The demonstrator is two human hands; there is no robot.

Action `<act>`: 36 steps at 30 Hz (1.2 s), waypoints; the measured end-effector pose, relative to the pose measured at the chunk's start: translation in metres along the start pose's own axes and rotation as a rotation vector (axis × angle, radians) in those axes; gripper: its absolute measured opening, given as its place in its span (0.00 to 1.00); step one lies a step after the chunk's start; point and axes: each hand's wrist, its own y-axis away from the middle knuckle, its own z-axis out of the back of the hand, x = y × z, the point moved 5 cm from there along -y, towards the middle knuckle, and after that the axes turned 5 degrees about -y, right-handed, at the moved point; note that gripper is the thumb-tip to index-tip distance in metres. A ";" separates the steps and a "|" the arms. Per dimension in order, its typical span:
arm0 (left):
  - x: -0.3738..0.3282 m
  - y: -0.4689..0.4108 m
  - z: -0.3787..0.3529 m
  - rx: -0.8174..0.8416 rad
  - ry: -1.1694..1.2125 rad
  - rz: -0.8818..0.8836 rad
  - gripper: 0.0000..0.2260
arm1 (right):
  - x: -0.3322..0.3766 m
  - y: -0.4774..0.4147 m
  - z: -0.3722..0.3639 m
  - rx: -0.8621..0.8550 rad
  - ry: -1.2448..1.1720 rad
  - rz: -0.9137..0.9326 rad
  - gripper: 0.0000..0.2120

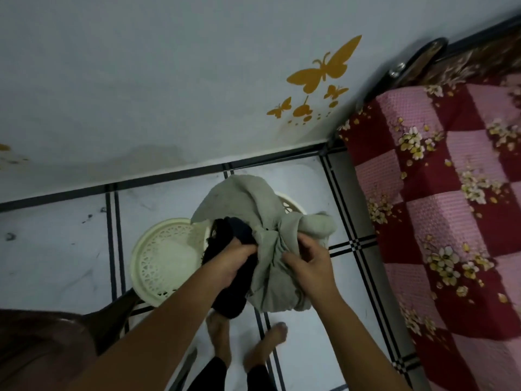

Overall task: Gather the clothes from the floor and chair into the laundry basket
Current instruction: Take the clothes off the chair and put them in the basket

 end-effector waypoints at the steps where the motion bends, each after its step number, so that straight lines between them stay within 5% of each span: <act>1: 0.016 -0.023 0.007 -0.027 -0.063 0.028 0.40 | -0.020 -0.016 -0.008 0.032 0.065 0.022 0.18; 5: 0.065 -0.077 0.053 -0.429 -0.653 0.056 0.33 | -0.106 -0.071 -0.055 0.278 0.522 0.088 0.26; 7: 0.082 -0.080 0.077 -0.673 -0.879 0.054 0.36 | -0.160 -0.090 -0.069 0.434 0.863 -0.075 0.33; 9: 0.113 -0.093 0.092 -0.621 -0.784 0.093 0.46 | -0.212 -0.110 -0.071 0.504 1.033 -0.227 0.39; 12: 0.154 -0.112 0.093 -0.405 -0.476 0.109 0.58 | -0.255 -0.138 -0.080 0.540 1.104 -0.190 0.40; 14: 0.166 -0.118 0.086 -0.332 -0.387 0.180 0.49 | -0.272 -0.152 -0.092 0.611 1.194 -0.209 0.39; 16: 0.180 -0.115 0.074 -0.187 -0.430 0.450 0.29 | -0.284 -0.167 -0.104 0.639 1.212 -0.239 0.38; 18: 0.179 -0.101 0.060 0.023 -0.543 0.665 0.27 | -0.283 -0.183 -0.107 0.646 1.153 -0.223 0.40; 20: 0.167 -0.101 0.050 0.002 -0.539 0.611 0.24 | -0.276 -0.195 -0.107 0.738 1.034 -0.216 0.43; 23: 0.134 -0.118 0.045 -0.308 -0.353 0.230 0.15 | -0.237 -0.204 -0.093 0.918 0.904 -0.332 0.40; 26: 0.104 -0.143 0.040 -0.388 -0.796 -0.216 0.30 | -0.190 -0.223 -0.062 0.749 0.723 -0.447 0.28; 28: 0.111 -0.162 0.030 -0.210 -1.142 -0.274 0.40 | -0.157 -0.249 -0.050 0.424 0.692 -0.150 0.20; 31: 0.138 -0.187 0.027 -0.001 -1.496 -0.126 0.42 | -0.120 -0.282 -0.068 -0.010 0.796 0.322 0.15; 34: 0.136 -0.199 0.029 0.033 -1.604 -0.116 0.36 | -0.135 -0.312 -0.124 0.209 1.013 0.216 0.32; 36: 0.133 -0.202 0.033 0.059 -1.600 -0.090 0.35 | -0.146 -0.323 -0.149 0.341 1.063 0.197 0.24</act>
